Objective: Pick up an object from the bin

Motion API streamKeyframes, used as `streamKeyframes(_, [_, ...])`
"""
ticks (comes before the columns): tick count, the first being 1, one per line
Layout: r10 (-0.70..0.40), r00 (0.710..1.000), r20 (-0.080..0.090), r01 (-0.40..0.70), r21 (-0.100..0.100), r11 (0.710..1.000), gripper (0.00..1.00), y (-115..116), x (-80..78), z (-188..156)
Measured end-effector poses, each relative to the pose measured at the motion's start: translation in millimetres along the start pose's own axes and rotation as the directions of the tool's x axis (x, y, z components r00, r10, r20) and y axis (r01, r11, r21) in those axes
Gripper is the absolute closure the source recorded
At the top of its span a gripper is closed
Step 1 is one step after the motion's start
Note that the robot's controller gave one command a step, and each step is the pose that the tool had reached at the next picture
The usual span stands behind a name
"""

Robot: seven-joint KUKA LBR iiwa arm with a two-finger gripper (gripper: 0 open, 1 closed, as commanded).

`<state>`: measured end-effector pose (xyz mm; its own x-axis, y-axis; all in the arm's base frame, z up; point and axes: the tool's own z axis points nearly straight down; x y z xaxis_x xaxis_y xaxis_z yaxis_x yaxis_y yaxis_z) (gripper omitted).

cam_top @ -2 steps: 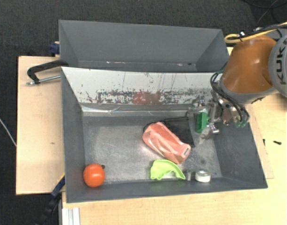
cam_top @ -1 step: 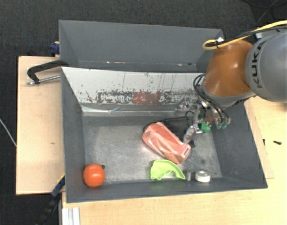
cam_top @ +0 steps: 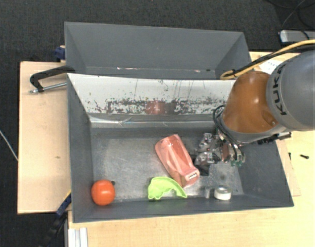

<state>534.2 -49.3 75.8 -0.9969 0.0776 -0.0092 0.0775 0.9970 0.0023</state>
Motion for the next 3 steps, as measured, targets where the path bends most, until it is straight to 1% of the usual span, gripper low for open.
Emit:
streamKeyframes(1, [0.000, 1.000, 0.001, 0.000, 0.002, 1.000, 0.00, -0.7, 0.6, 2.9])
streamKeyframes(2, [-0.001, 1.000, -0.011, 0.001, 0.001, 1.000, 1.00, -0.5, 2.7, 1.5])
streamKeyframes(3, [-0.001, 1.000, -0.011, 0.001, 0.001, 1.000, 1.00, -0.5, 2.7, 1.5])
